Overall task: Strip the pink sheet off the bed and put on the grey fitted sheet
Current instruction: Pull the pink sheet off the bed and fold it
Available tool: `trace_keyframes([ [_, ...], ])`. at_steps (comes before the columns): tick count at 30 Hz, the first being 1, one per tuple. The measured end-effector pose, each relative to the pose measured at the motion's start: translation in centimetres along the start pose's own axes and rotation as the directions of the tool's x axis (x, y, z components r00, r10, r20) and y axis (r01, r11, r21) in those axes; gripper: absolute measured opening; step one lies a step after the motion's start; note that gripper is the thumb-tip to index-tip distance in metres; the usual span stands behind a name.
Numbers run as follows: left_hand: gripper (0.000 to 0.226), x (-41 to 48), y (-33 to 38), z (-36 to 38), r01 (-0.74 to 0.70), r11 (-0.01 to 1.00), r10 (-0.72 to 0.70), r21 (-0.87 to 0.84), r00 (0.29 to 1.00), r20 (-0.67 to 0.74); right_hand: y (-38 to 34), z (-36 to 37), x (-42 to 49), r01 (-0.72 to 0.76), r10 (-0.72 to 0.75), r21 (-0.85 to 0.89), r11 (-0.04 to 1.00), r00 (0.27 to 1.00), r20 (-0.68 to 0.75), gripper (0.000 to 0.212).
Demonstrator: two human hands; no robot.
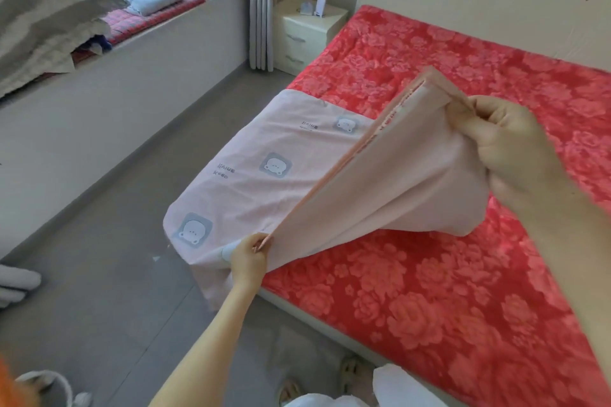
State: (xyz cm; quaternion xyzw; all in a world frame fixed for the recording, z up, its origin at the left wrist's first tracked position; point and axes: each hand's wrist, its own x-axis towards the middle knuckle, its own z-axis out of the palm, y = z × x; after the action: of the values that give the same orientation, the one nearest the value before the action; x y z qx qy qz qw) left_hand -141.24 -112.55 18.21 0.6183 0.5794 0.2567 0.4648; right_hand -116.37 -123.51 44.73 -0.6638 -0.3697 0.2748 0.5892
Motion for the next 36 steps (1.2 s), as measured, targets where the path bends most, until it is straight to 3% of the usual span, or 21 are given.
trace_keyframes([
  [5,0.025,3.6,1.7,-2.8,0.019,0.999,-0.018,0.033,0.999,-0.049,7.1,-4.4,4.3,-0.272,0.271,0.028,0.962,0.936,-0.225,0.017],
  [9,0.014,5.9,6.7,-7.0,-0.103,0.966,0.073,0.236,0.988,0.134,15.3,-8.6,6.9,-0.485,0.504,0.141,0.863,0.802,-0.323,0.006],
  [13,0.01,8.9,12.9,-6.3,-0.15,0.941,0.074,0.302,0.965,0.25,21.1,-10.9,7.9,-0.551,0.576,0.178,0.815,0.744,-0.338,0.005],
  [16,0.002,13.4,17.6,-2.5,-0.195,0.942,0.134,0.273,0.965,0.227,23.6,-12.7,8.8,-0.576,0.615,0.222,0.787,0.706,-0.351,0.01],
  [26,0.01,30.8,27.4,16.8,-0.316,0.899,0.196,0.305,0.91,0.365,29.0,-19.7,16.9,-0.427,0.489,0.275,0.862,0.553,-0.674,0.03],
  [31,0.008,36.6,31.1,27.4,-0.386,0.887,0.262,0.252,0.872,0.413,33.2,-24.0,22.7,-0.422,0.403,0.205,0.883,0.459,-0.792,0.037],
  [36,0.009,41.9,33.3,36.9,-0.54,0.794,0.41,0.28,0.815,0.41,37.8,-30.1,31.2,-0.419,0.257,0.06,0.906,0.431,-0.865,0.035],
])
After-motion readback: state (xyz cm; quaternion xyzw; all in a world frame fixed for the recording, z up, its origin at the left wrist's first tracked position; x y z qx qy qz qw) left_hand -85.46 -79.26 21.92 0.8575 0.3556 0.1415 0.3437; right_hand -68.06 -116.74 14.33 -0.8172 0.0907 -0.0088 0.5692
